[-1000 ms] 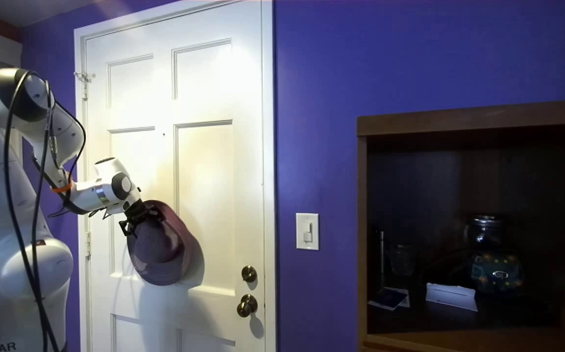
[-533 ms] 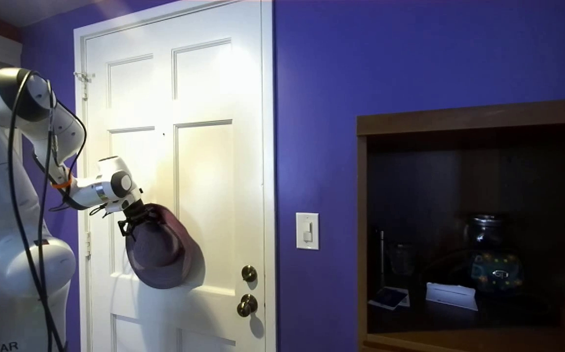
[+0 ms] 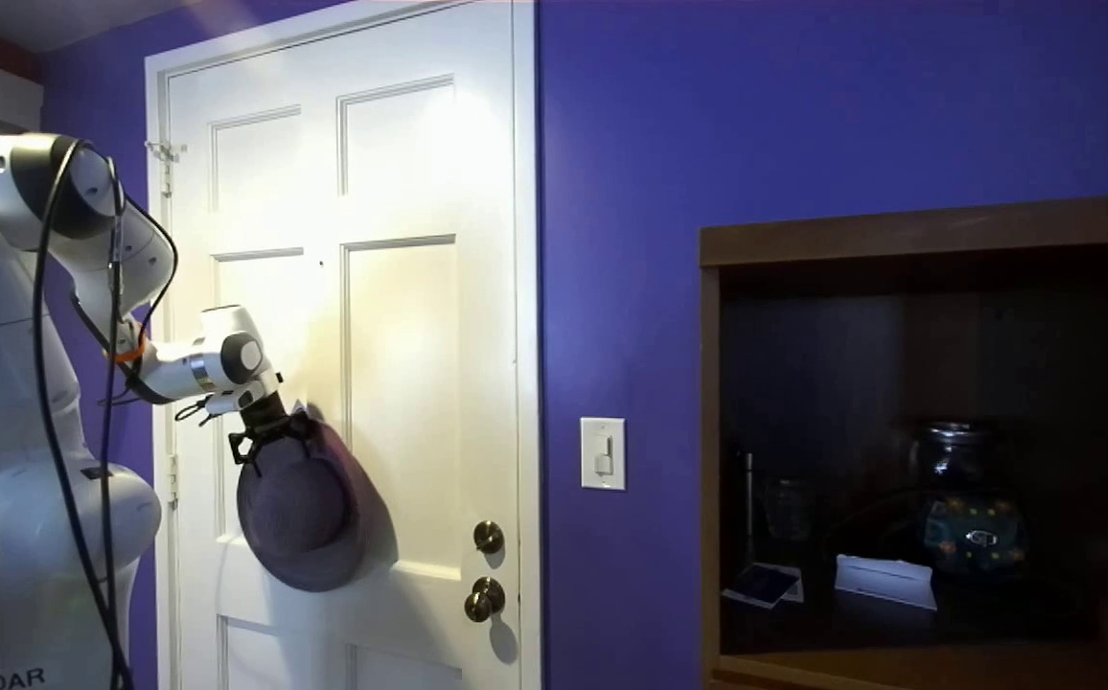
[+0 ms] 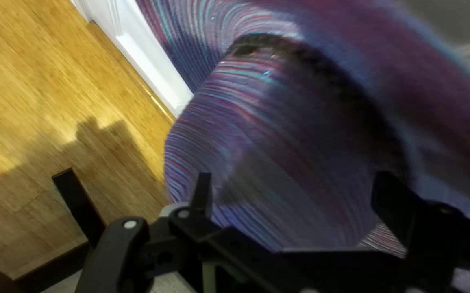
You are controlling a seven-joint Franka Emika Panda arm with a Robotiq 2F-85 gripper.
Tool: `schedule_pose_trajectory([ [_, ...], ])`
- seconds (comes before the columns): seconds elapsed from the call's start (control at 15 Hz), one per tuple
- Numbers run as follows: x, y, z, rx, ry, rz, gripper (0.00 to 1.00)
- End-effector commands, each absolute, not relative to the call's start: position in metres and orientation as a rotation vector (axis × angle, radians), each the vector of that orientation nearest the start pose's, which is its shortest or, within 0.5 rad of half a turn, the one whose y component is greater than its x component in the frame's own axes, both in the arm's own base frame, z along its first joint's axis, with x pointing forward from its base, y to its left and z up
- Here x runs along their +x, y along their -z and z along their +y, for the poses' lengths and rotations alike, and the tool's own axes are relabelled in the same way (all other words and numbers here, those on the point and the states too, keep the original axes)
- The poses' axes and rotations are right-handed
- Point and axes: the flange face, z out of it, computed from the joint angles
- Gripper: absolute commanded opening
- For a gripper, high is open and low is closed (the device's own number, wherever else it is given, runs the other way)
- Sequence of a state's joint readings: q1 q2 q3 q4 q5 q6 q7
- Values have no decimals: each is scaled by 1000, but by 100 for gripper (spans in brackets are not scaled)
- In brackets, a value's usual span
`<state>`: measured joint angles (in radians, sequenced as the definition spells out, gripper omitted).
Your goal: Remove the hat from on top of the cabinet and hang it on the door
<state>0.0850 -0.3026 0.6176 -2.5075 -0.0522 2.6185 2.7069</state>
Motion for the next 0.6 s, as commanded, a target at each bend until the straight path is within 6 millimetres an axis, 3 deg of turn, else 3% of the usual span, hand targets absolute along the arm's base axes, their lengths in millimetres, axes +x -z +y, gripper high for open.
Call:
schedule_pose_trajectory([
  [0.0,364,-411,311,-1538,159,2323,100],
  [0.33,365,-410,308,-1554,140,2328,100],
  [0.53,358,-414,307,-1698,104,2299,100],
])
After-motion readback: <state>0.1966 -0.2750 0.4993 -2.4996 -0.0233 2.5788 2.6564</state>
